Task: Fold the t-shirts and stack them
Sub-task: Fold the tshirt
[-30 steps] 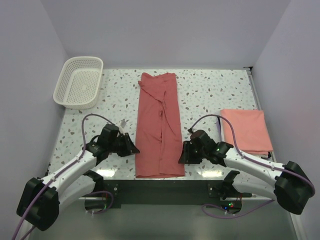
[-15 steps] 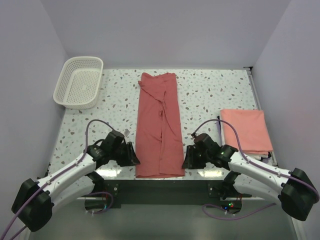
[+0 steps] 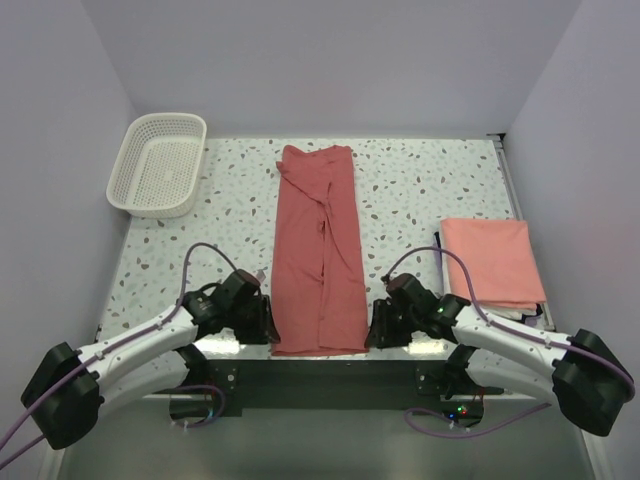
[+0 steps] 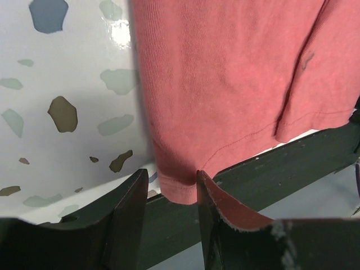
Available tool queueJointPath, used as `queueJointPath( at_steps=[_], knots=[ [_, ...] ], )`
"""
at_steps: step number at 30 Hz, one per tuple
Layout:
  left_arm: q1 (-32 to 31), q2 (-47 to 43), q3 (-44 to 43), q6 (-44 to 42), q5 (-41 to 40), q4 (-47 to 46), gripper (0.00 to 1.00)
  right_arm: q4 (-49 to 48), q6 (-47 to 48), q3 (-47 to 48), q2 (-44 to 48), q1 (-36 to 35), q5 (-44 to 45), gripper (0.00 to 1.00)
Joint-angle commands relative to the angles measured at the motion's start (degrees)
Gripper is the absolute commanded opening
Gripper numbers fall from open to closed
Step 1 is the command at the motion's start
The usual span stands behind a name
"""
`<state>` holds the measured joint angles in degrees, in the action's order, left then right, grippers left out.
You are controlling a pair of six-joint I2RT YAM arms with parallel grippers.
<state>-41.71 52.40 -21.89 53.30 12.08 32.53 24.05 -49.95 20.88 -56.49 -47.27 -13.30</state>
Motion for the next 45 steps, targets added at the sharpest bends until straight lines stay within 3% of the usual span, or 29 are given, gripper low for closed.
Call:
queueJointPath(
  at_steps=[1, 14, 31, 38, 45],
  knots=[
    [-1.7, 0.5, -1.0, 1.9, -1.4, 1.4, 0.44, -2.9, -1.1, -0.8, -0.4, -0.5, -1.6, 0.42],
    [-5.0, 3.0, 0.3, 3.2, -3.6, 4.1, 0.24, -5.1, -3.0, -3.0, 0.4, -0.5, -2.6, 0.42],
    [-5.2, 1.3, 0.1, 3.7, -3.4, 2.6, 0.11, -9.7, -7.7, -7.9, 0.7, -0.8, -3.6, 0.39],
    [-5.4, 0.6, 0.5, 4.1, -2.7, 1.2, 0.05, -10.1, -8.4, -8.7, 0.9, -0.9, -3.6, 0.27],
    [-5.7, -1.0, 0.4, 3.6, -3.5, 4.5, 0.0, -5.5, -5.9, -8.2, 2.2, -0.9, -3.2, 0.05]
  ],
)
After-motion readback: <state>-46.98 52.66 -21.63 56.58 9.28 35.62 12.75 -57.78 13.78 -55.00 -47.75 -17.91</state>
